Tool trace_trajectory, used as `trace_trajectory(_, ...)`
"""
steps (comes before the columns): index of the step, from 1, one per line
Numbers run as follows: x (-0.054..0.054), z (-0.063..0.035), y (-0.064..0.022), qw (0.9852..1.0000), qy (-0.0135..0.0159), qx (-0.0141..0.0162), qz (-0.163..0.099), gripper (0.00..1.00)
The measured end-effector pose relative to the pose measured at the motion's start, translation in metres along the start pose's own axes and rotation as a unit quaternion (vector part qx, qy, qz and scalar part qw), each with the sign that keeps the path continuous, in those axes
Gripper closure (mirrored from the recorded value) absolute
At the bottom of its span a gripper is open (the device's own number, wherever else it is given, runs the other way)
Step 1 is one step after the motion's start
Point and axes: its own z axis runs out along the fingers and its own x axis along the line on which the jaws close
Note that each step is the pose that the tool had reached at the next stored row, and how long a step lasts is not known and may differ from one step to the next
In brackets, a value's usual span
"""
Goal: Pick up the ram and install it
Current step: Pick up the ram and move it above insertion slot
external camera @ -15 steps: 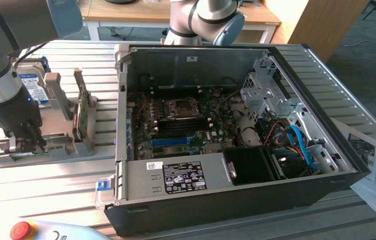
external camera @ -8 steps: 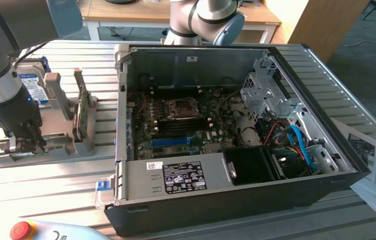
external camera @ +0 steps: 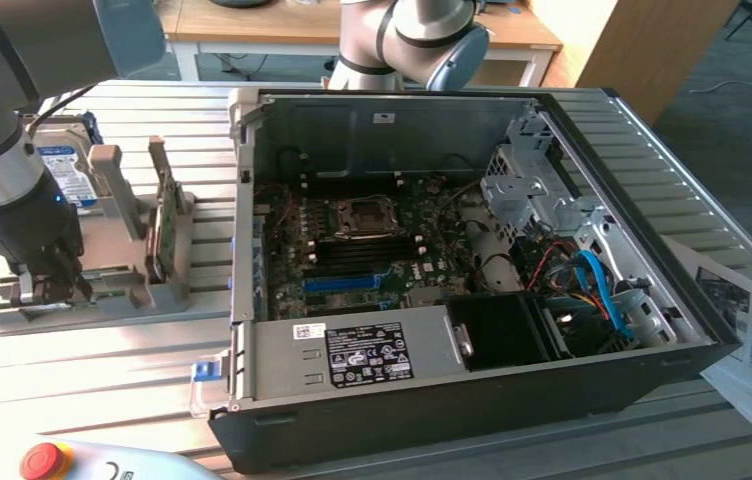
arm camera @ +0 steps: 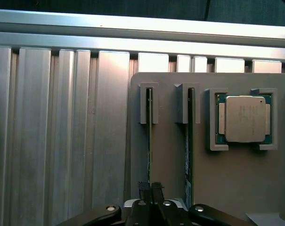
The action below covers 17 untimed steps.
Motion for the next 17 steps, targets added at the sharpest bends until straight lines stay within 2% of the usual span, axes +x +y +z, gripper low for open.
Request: trace_trajectory(17,0.0000,0.0002,0.0000,1.0000,-0.0011,0.0002,0.006,0.88)
